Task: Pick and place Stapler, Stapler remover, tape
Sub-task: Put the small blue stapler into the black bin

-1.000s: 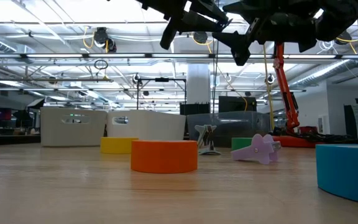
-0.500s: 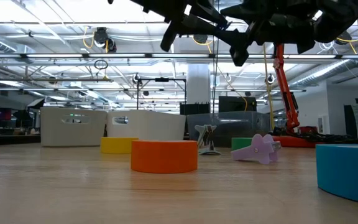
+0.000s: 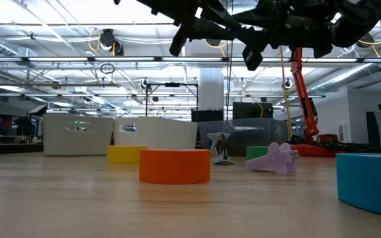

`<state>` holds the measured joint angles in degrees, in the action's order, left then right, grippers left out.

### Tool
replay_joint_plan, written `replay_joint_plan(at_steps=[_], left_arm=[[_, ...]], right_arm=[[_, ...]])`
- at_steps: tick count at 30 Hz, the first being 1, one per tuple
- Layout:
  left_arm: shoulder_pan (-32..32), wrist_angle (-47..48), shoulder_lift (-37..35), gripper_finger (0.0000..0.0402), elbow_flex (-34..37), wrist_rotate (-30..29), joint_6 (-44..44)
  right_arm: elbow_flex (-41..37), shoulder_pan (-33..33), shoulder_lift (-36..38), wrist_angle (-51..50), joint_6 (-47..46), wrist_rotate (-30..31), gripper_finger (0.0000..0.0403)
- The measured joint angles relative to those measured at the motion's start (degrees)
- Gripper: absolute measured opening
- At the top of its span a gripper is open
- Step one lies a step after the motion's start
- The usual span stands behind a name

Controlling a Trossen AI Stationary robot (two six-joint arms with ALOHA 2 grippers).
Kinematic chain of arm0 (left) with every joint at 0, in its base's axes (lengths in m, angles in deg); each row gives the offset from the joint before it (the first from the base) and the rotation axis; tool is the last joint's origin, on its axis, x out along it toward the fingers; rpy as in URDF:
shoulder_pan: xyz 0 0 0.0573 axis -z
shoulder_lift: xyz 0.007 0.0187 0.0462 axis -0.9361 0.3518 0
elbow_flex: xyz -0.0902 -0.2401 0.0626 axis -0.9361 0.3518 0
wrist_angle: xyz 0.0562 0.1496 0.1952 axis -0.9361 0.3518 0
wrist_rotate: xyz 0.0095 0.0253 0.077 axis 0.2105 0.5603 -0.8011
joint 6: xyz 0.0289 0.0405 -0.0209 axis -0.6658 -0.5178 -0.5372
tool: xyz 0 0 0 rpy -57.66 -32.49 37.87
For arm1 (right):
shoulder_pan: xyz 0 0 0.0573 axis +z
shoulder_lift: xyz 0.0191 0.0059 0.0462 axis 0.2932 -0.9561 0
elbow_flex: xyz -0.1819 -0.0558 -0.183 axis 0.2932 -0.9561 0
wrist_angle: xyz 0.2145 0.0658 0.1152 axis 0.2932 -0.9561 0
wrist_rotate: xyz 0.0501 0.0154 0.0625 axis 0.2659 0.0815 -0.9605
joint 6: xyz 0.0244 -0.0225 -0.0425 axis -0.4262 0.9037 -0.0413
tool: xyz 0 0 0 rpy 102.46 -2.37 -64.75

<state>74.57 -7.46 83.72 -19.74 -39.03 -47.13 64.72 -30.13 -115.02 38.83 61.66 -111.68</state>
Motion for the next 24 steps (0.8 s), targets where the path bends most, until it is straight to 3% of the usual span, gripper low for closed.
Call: replay_joint_plan(at_steps=[5,15,24], left_arm=[[0.04,-0.04,0.0,0.0072,0.0,0.25,0.04],[0.0,0.03,0.0,0.0073,0.0,0.12,0.33],[-0.04,0.03,0.0,0.013,0.0,2.42,-0.35]], right_arm=[[0.0,-0.04,0.02,0.17,0.32,-0.31,0.0066],[0.0,-0.06,0.02,0.08,0.04,-0.09,0.0071],[0.0,-0.36,0.02,0.1,-0.05,0.08,0.0066]])
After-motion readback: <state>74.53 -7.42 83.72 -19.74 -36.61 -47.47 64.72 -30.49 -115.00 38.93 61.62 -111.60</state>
